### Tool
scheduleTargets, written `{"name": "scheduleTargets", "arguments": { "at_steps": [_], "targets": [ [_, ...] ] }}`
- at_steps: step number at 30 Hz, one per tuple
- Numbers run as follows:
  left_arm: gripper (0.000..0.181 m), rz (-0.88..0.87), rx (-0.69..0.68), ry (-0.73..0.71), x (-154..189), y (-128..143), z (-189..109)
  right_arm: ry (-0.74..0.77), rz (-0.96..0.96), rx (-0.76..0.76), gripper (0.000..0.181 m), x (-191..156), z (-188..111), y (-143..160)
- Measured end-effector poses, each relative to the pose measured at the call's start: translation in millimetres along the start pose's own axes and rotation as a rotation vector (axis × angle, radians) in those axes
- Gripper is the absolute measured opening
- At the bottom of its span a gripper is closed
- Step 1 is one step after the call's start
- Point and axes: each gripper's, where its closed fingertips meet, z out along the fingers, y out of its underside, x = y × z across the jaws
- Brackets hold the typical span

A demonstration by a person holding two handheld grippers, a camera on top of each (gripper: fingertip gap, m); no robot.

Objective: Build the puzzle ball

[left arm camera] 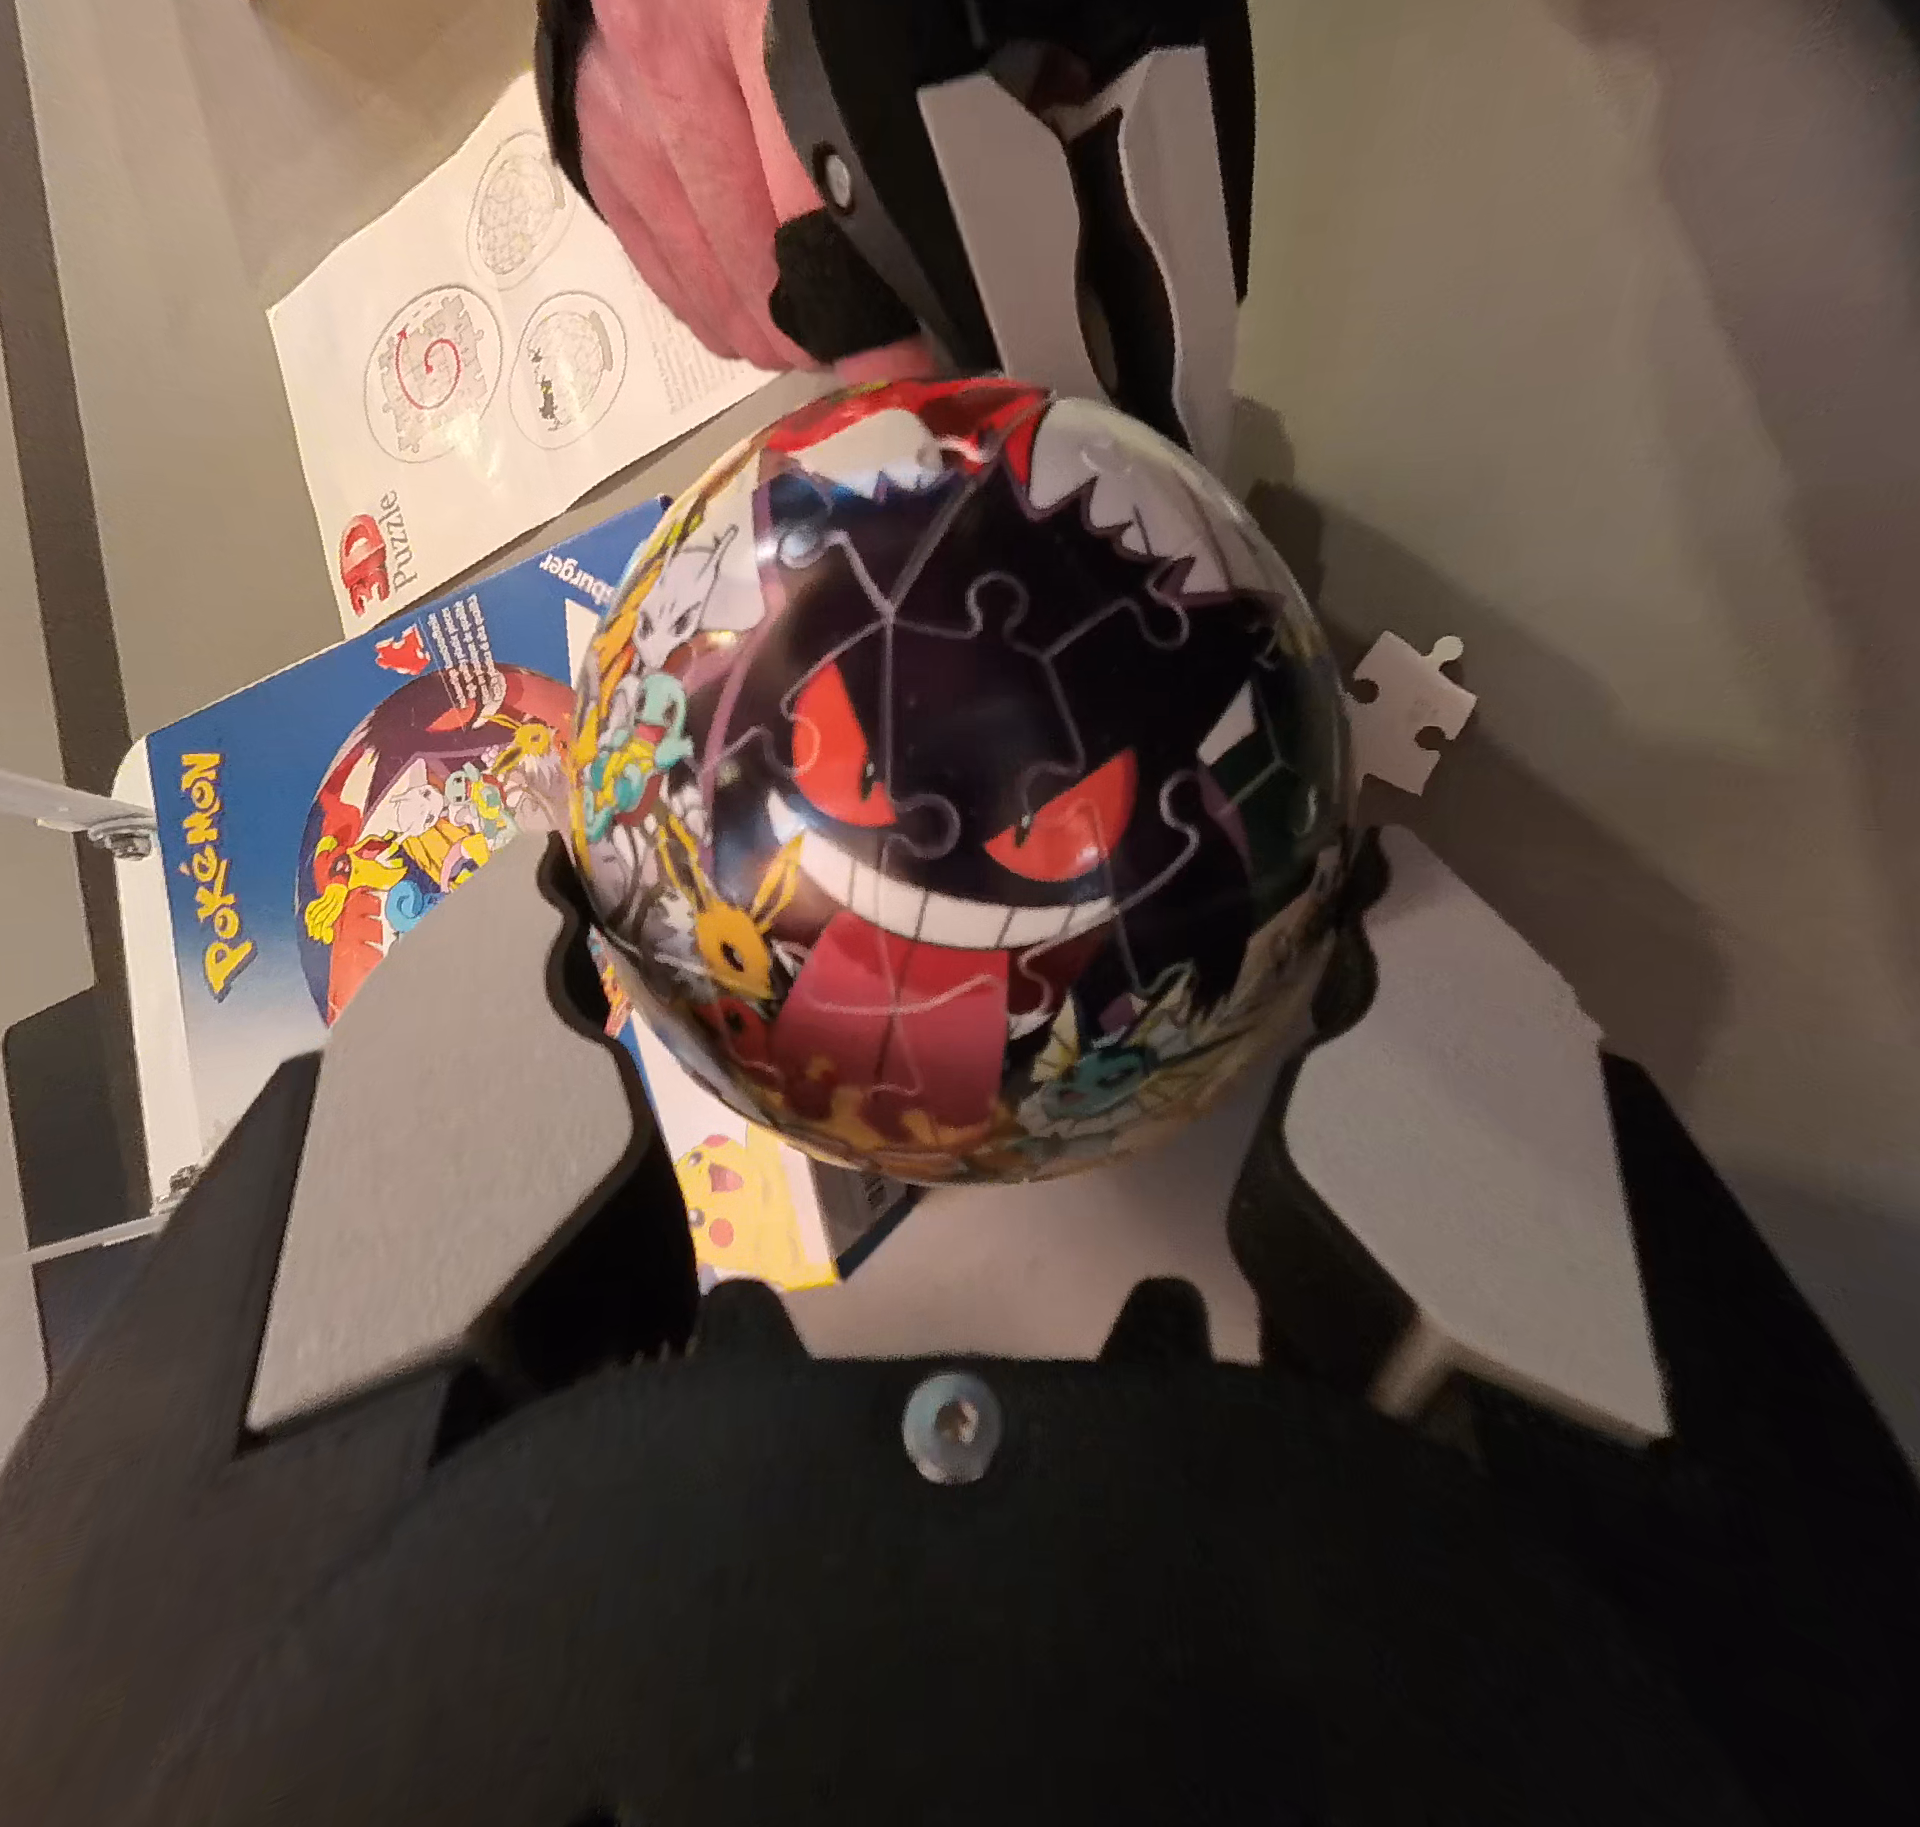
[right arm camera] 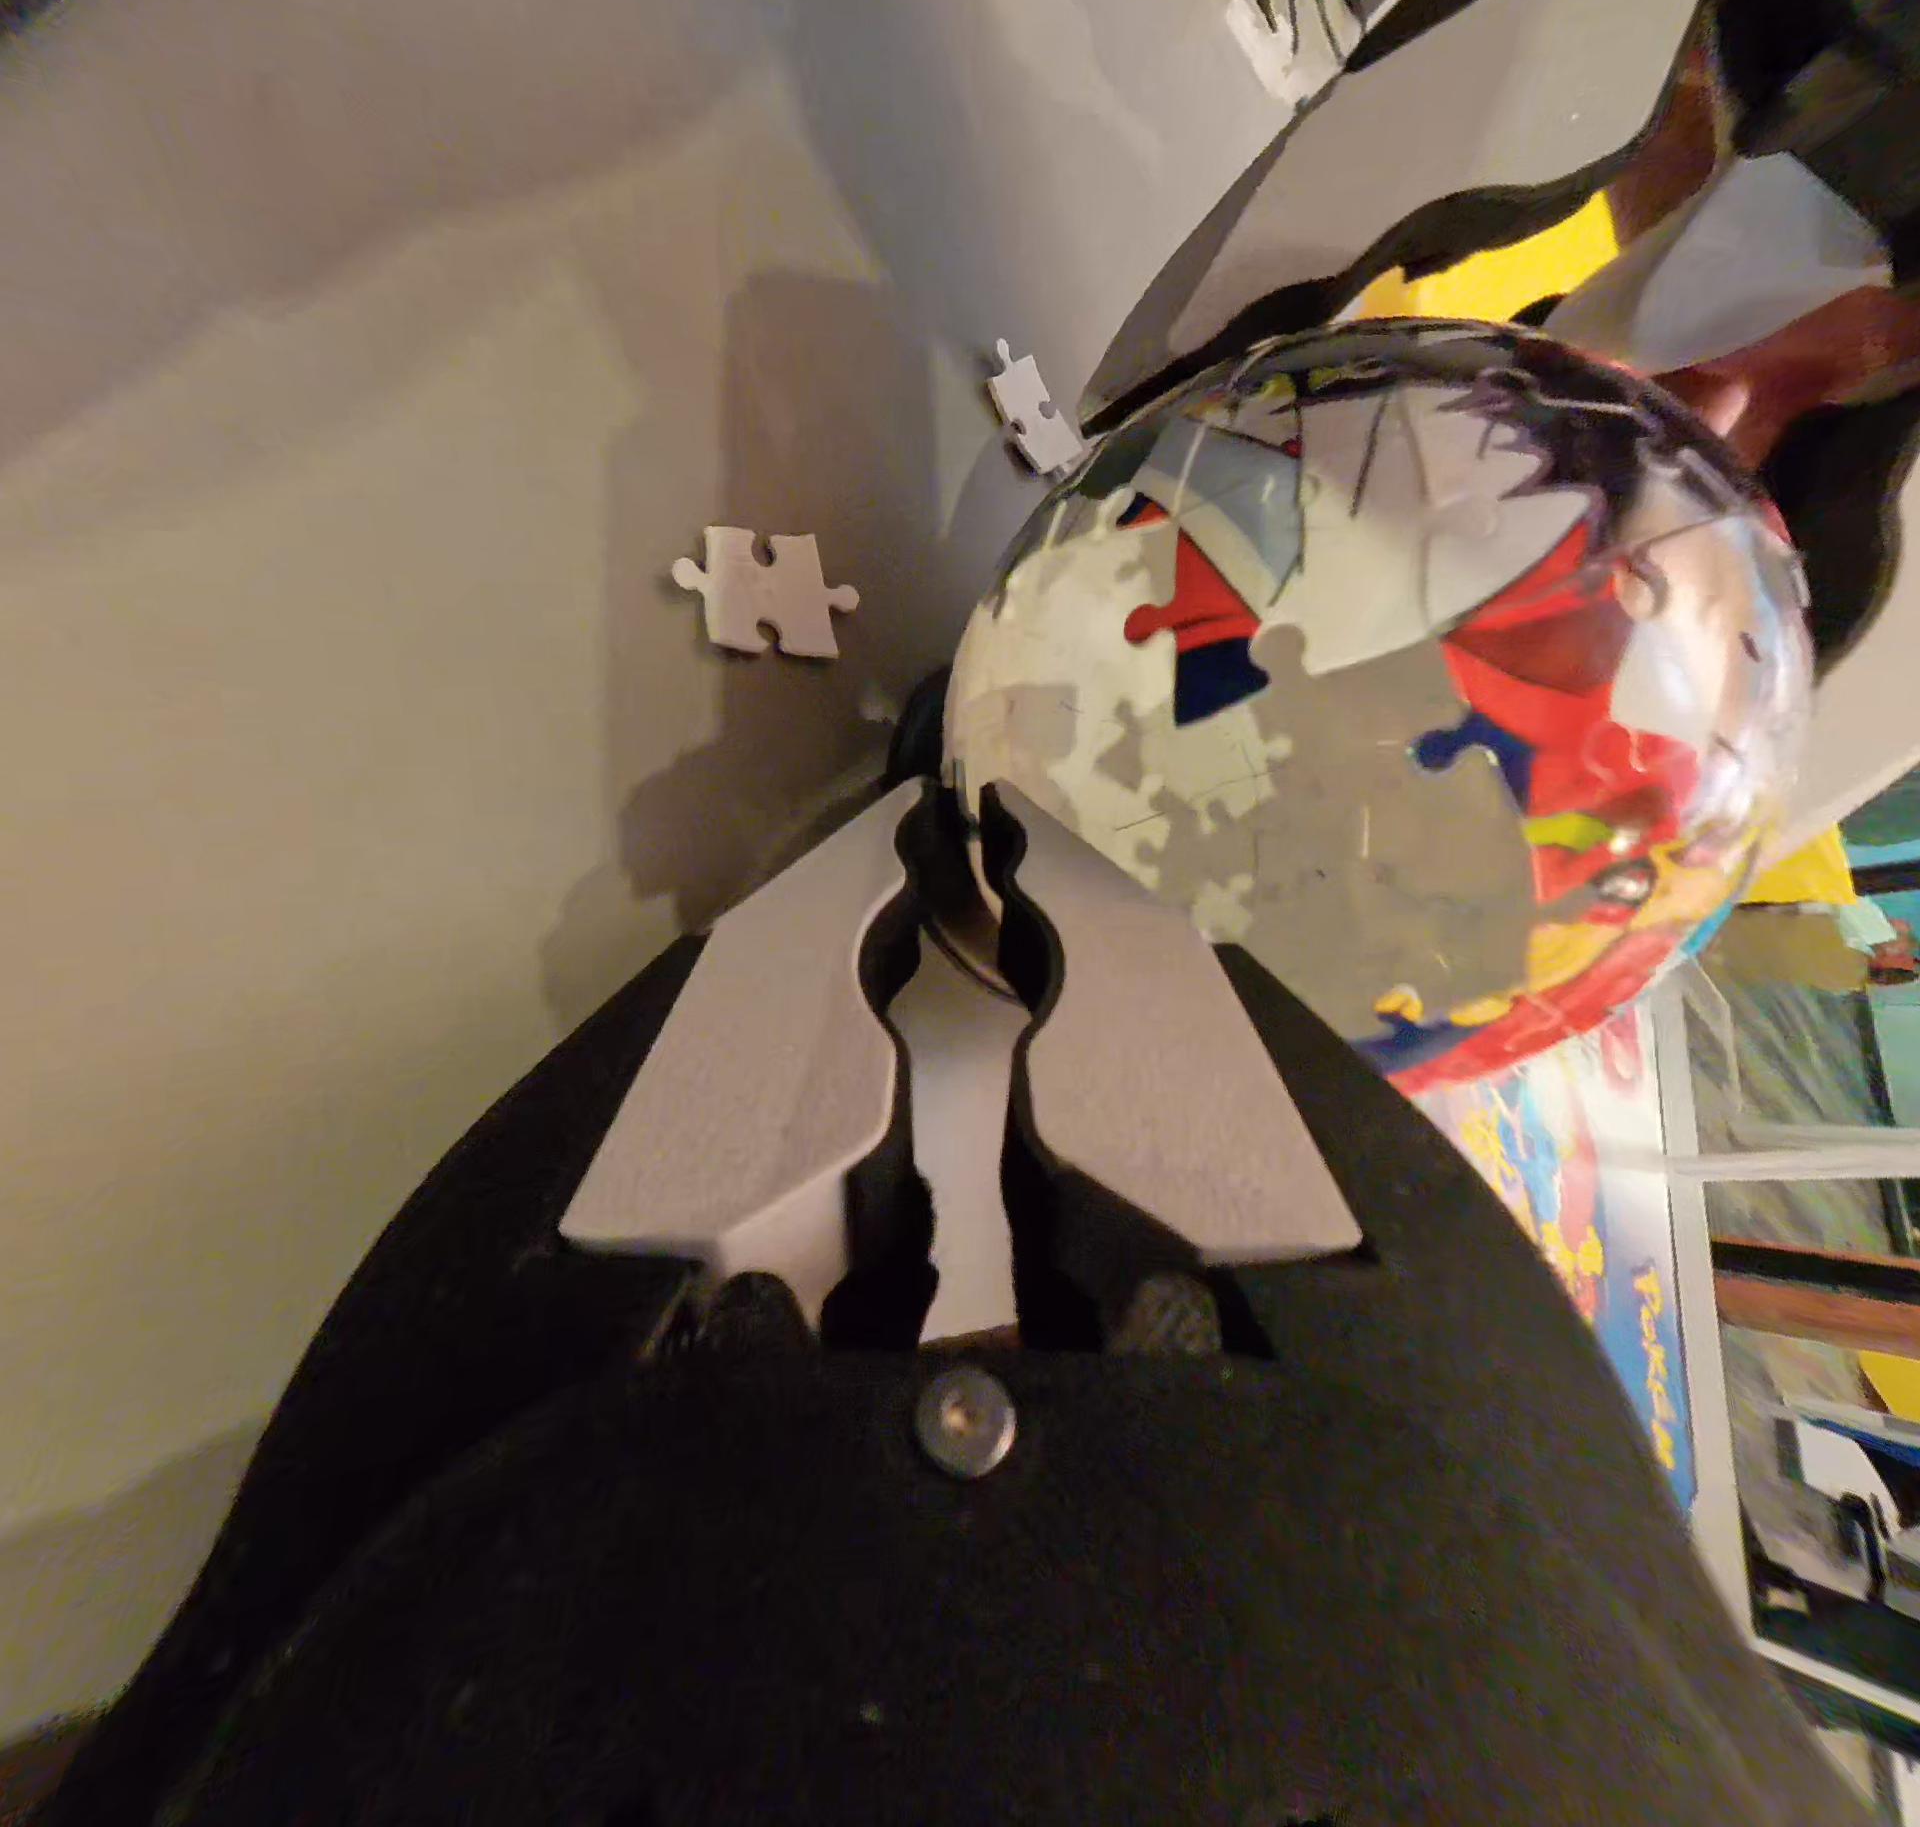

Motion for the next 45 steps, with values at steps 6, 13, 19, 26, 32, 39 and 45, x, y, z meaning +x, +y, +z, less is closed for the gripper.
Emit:
{"name": "scheduleTargets", "arguments": {
  "at_steps": [6, 13, 19, 26, 32, 39, 45],
  "targets": [
    [0.133, 0.013, -0.035, -0.031, 2, 1, -3, -0.015, 0.039, 0.052, 0.005, 1, -7, -4],
    [0.132, -0.005, -0.052, -0.067, 4, 5, -10, -0.030, 0.122, 0.123, 0.006, 6, -22, -4],
    [0.132, -0.027, -0.054, -0.105, 3, 7, -15, -0.007, 0.204, 0.098, 0.012, 17, -24, 9],
    [0.132, -0.037, -0.064, -0.120, 7, 9, -18, -0.005, 0.278, -0.052, 0.036, 17, 1, 36],
    [0.131, -0.045, -0.069, -0.126, 11, 9, -21, -0.094, 0.402, -0.071, 0.047, 18, 15, 37],
    [0.132, -0.069, -0.074, -0.139, 19, 13, -27, -0.264, 0.468, -0.048, 0.053, 4, 25, 21],
    [0.131, -0.104, -0.100, -0.162, 33, 23, -39, -0.303, 0.439, -0.033, 0.047, -4, 37, 3]
  ]
}}
